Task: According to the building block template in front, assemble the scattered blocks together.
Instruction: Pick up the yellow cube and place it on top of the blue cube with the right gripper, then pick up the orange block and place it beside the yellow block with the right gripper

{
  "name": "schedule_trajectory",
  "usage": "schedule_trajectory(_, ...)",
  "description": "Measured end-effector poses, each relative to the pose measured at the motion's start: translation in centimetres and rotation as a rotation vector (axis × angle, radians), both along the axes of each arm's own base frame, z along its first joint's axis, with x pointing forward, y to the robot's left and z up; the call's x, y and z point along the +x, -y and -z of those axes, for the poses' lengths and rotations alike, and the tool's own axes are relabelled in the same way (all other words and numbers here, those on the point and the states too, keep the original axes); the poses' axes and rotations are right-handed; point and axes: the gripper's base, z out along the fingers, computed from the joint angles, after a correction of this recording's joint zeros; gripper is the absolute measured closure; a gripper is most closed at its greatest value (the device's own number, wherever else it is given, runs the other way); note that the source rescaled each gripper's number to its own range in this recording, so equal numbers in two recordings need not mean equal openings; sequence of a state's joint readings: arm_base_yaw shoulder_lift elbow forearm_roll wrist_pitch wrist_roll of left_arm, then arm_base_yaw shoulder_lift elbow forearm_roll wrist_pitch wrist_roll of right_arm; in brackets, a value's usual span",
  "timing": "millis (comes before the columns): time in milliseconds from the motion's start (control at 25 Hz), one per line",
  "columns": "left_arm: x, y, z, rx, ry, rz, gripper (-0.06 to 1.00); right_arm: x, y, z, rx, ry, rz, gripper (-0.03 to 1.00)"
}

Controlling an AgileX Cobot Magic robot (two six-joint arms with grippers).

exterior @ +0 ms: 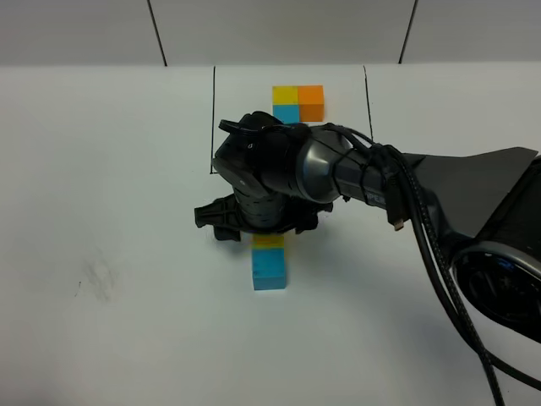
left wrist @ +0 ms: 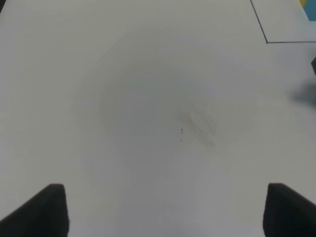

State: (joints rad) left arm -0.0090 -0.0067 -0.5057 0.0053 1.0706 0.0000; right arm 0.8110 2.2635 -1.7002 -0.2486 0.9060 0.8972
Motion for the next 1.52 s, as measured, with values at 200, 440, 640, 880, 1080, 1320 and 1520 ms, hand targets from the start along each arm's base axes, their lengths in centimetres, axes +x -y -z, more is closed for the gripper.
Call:
schedule_trajectory(200, 0.0, 0.0, 0.0, 0.000, 0.000, 0.000, 0.26, 0.5, 1.0, -5.5, -0.022, 0.171, -0.061, -0.01)
schedule_trajectory(440, 0.0, 0.0, 0.0, 0.000, 0.000, 0.000, 0.26, 0.8, 4.8, -13.8, -0.198, 0.432, -0.088, -0.03)
schedule_trajectory(640, 0.0, 0.0, 0.0, 0.000, 0.000, 0.000, 0.26, 0.6, 12.0, -21.5, -0.304, 0.515, -0.001, -0.03)
schedule_trajectory(880, 0.0, 0.0, 0.0, 0.000, 0.000, 0.000, 0.26, -1.7, 21.1, -28.5, -0.347, 0.540, 0.025, -0.03)
schedule_trajectory(1080, 0.0, 0.0, 0.0, 0.000, 0.000, 0.000, 0.26, -5.0, 28.0, -32.5, -0.303, 0.561, 0.093, -0.01)
schedule_trajectory(1320, 0.0, 0.0, 0.0, 0.000, 0.000, 0.000, 0.26, -9.1, 33.4, -33.2, -0.269, 0.530, 0.171, 0.03)
schedule_trajectory(1520, 0.0, 0.0, 0.0, 0.000, 0.000, 0.000, 0.26, -11.5, 34.3, -28.8, -0.262, 0.381, 0.150, 0.05)
